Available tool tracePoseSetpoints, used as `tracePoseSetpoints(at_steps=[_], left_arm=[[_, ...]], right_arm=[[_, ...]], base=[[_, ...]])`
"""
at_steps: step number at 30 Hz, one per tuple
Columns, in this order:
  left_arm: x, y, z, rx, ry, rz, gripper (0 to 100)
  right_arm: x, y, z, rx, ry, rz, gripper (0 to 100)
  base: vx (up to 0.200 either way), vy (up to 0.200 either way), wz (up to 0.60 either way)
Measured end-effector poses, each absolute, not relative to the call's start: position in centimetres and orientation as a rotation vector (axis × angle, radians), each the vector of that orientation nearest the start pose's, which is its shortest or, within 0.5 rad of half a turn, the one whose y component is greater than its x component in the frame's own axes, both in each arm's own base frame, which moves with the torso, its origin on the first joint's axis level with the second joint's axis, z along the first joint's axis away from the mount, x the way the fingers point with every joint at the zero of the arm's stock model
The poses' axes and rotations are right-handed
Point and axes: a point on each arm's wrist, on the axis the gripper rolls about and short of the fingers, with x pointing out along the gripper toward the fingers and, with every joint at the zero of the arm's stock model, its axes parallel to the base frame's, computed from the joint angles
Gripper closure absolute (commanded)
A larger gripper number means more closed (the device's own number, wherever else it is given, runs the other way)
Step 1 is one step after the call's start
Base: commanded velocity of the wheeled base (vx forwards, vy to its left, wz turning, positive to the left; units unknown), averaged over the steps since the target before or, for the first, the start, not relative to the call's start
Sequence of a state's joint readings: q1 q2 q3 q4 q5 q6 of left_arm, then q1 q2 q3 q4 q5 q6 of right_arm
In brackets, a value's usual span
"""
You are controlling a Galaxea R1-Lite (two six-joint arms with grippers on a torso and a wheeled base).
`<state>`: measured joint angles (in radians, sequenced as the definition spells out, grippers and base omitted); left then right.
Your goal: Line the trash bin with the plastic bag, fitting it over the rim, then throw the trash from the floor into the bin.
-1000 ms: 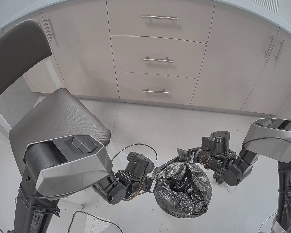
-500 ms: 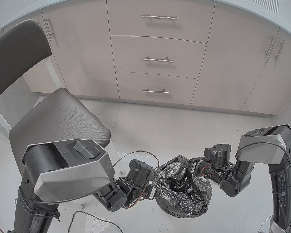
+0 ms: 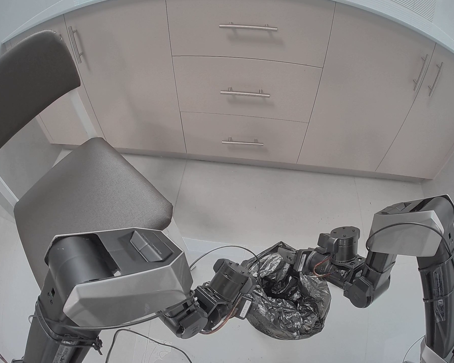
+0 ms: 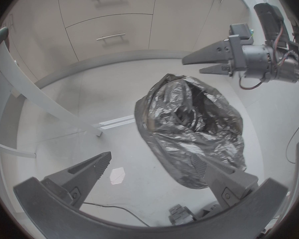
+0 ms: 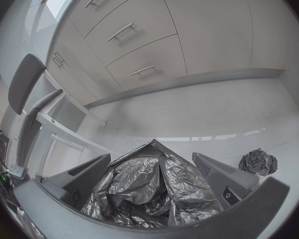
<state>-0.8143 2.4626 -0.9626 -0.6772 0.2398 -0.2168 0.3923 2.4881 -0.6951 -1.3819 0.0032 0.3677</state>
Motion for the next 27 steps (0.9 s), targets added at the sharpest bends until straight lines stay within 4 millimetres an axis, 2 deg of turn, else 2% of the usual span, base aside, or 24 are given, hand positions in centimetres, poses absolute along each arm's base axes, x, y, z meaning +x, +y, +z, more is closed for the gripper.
tracePoseSetpoints(at_steps=[8,27], left_arm=[[27.7,-27.4,-6.3,0.25,0.779,-0.431,0],[27.2,-26.7,-6.9,0.362,0.849,-0.401,0]], right_arm=[[34.0,14.1,-4.6,0.28,0.471,0.309,0],[34.1,14.0,-4.8,0.282,0.466,0.306,0]], base=[[0.0,0.0,0.0],[0.0,0.0,0.0]])
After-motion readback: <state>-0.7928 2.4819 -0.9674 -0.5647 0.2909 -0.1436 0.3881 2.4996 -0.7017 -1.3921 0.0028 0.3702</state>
